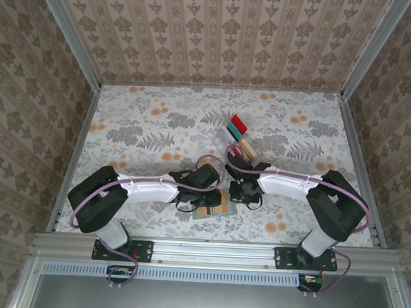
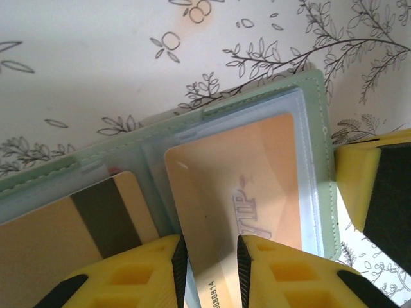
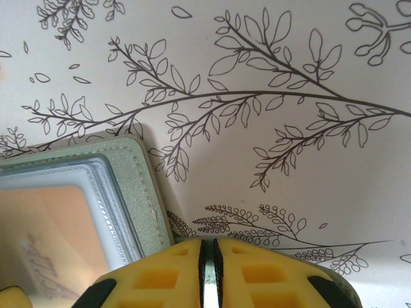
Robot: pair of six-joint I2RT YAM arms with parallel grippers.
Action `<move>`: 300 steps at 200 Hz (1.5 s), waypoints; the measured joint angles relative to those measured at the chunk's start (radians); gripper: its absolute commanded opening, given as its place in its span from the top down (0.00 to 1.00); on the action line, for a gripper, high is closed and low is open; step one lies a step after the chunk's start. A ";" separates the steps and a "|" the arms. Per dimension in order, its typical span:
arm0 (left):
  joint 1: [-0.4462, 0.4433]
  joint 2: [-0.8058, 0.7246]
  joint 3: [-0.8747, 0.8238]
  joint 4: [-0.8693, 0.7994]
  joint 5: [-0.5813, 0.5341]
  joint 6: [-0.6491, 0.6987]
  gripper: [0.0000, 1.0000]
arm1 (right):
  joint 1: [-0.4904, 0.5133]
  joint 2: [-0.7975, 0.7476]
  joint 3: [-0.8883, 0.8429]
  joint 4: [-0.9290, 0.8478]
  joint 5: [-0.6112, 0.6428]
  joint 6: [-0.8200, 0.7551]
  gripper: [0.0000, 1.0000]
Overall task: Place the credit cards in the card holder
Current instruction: Insert the credit card into the card slot.
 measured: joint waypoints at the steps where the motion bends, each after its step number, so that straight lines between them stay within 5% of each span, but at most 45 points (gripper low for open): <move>1: 0.000 0.000 0.000 0.000 0.000 0.000 0.70 | 0.000 0.000 0.000 0.000 0.000 0.000 0.84; 205: -0.004 -0.031 -0.013 -0.010 -0.016 0.011 0.54 | 0.008 -0.019 -0.023 0.027 0.007 0.031 0.84; 300: 0.013 -0.284 -0.057 -0.043 -0.137 0.031 0.38 | 0.007 -0.210 0.030 -0.036 0.021 -0.024 0.64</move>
